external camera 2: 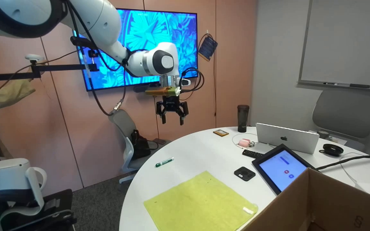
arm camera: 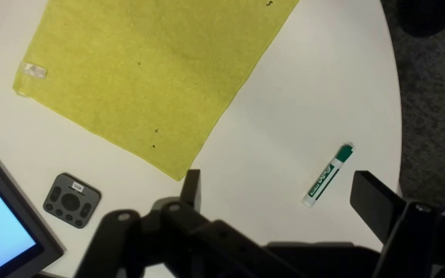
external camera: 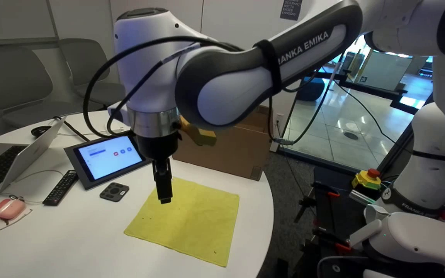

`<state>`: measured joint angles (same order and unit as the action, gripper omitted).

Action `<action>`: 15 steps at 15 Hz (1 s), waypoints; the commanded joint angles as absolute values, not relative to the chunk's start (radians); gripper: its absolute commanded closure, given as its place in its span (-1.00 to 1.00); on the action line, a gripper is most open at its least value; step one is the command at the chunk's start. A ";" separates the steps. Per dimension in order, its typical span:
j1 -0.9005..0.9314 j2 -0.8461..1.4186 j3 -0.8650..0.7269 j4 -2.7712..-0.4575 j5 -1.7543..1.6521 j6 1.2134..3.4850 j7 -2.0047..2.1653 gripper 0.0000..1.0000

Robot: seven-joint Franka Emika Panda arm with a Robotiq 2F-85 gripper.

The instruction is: Pick up the marker, put it on the towel , fold the towel together with the marker and put it in the box

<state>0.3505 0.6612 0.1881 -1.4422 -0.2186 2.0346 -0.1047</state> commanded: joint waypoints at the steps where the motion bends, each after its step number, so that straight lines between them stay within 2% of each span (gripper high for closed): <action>1: 0.394 0.720 0.183 -1.396 -0.225 2.066 -0.054 -1.00; 10: 0.476 0.850 0.174 -1.358 -0.229 2.184 0.038 -1.00; 15: 0.517 0.964 0.156 -1.235 -0.231 2.222 0.053 -1.00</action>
<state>0.4849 0.8808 0.1761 -1.3514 -0.2186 2.2040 0.0279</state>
